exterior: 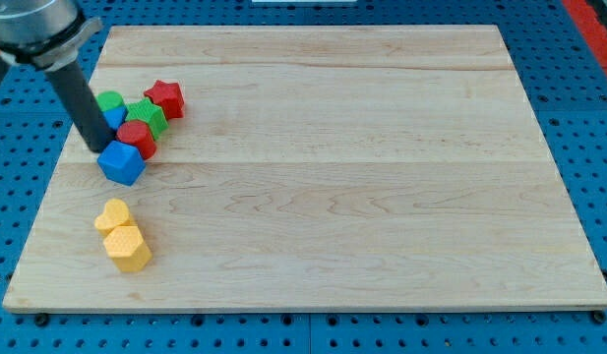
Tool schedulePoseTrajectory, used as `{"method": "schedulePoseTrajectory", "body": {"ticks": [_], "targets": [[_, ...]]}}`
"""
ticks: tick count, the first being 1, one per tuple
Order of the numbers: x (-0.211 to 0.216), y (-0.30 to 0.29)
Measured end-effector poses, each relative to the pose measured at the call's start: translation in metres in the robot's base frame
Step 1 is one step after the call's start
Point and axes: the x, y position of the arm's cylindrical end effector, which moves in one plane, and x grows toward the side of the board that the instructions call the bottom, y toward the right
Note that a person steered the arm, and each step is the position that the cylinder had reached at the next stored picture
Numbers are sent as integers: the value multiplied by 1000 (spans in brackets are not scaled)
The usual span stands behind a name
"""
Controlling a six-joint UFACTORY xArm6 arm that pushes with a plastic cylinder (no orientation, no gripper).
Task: Move the yellow blocks below the blue cube
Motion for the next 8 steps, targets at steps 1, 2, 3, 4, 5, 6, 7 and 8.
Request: {"method": "schedulePoseTrajectory", "body": {"ticks": [1,2,3,4,5,6,7,8], "targets": [[12,-12],[40,-38],[90,-38],[138,-26],[183,38],[207,72],[197,96],[180,95]]}}
